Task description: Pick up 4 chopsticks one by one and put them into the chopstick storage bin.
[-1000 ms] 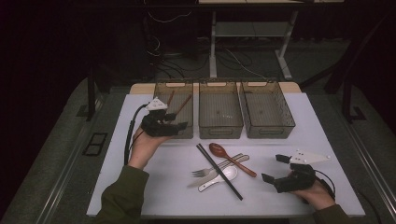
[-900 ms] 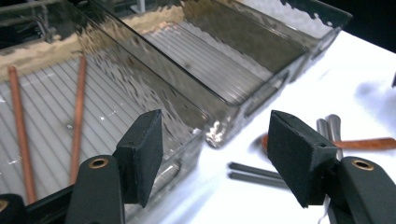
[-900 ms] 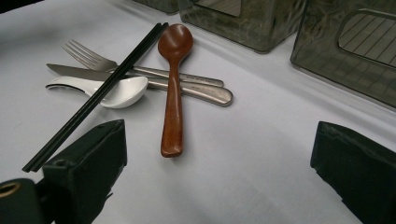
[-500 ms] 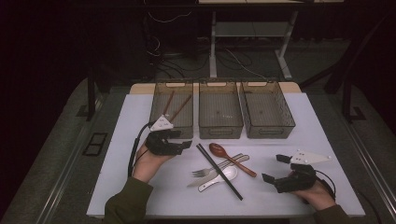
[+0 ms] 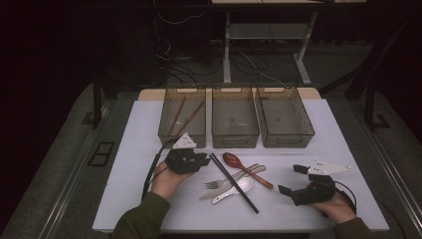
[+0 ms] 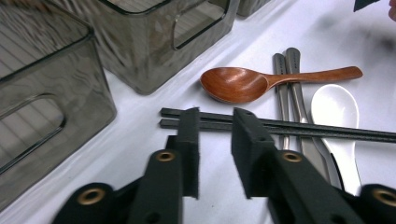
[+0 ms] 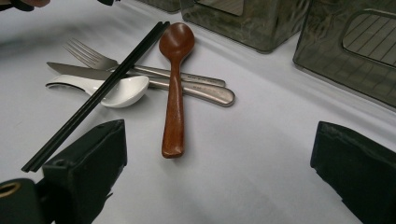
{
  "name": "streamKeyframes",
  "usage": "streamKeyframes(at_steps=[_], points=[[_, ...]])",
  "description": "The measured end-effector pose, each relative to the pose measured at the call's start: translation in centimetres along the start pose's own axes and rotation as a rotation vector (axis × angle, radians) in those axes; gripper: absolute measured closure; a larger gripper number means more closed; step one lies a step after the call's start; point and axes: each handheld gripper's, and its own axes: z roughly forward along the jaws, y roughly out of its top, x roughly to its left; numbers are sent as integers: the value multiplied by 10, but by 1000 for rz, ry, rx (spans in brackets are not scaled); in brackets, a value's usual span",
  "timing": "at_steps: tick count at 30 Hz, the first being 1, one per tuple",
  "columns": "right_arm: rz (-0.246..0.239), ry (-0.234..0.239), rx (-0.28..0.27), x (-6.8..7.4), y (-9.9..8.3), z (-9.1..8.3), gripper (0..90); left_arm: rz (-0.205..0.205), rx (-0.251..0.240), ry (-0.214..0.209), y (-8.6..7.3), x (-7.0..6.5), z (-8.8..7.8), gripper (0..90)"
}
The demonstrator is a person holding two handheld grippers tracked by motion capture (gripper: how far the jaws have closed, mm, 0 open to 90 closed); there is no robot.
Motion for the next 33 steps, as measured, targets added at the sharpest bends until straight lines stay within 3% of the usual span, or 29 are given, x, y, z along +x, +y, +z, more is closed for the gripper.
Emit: streamKeyframes(at_steps=[8, 19, 22, 33], points=[[-4, 0, 10, 1, 0, 2, 32, 23, 15, -17, 4, -2, 11, 884], [3, -2, 9, 0, 0, 2, 32, 30, 37, 9, 16, 9, 39, 885], [3, -3, 9, 0, 0, 2, 32, 42, 66, 33, 19, 11, 48, 885], [6, -6, 4, -1, -1, 0, 32, 35, 100, 43, 19, 16, 63, 885]])
